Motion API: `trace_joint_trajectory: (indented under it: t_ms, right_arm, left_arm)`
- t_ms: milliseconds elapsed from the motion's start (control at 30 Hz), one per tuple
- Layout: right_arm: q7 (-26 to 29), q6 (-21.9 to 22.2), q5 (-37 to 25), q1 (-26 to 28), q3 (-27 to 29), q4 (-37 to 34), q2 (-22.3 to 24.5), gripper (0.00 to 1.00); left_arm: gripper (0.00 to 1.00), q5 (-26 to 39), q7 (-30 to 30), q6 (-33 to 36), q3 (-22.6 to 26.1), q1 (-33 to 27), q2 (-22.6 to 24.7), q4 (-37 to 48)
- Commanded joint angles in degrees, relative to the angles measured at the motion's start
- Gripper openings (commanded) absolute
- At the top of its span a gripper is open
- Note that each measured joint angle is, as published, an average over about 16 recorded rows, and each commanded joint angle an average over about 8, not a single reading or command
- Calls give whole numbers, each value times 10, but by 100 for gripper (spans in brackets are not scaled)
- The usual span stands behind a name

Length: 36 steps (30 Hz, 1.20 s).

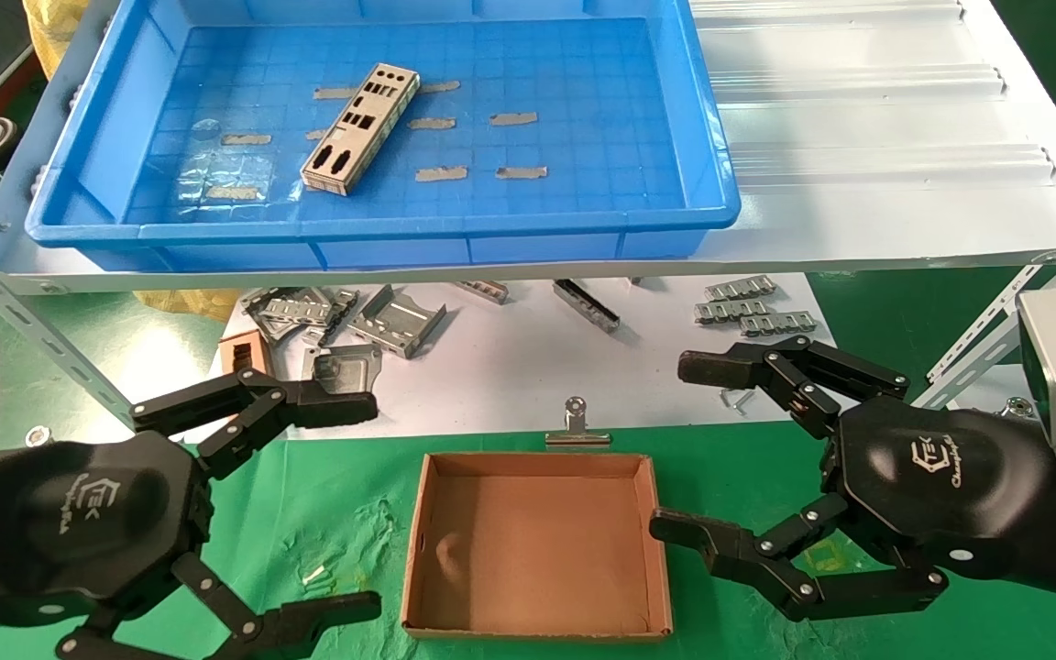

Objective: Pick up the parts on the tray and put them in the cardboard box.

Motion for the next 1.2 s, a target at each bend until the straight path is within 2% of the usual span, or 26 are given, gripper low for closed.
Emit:
trace_joint_trajectory:
  t_ms: [33,333,600,633,1200]
  right_arm:
    - [0,0,0,0,0,0,0,100]
    - [0,0,0,0,0,0,0,100]
    - [0,0,0,0,0,0,0,2]
    - [0,0,0,0,0,0,0,0]
    - [0,0,0,0,0,0,0,0]
  left_arm:
    - [100,0,0,0,0,0,0,0]
    - [100,0,0,0,0,0,0,0]
    - [100,0,0,0,0,0,0,0]
    - [100,0,0,0,0,0,0,0]
    - [100,0,0,0,0,0,0,0]
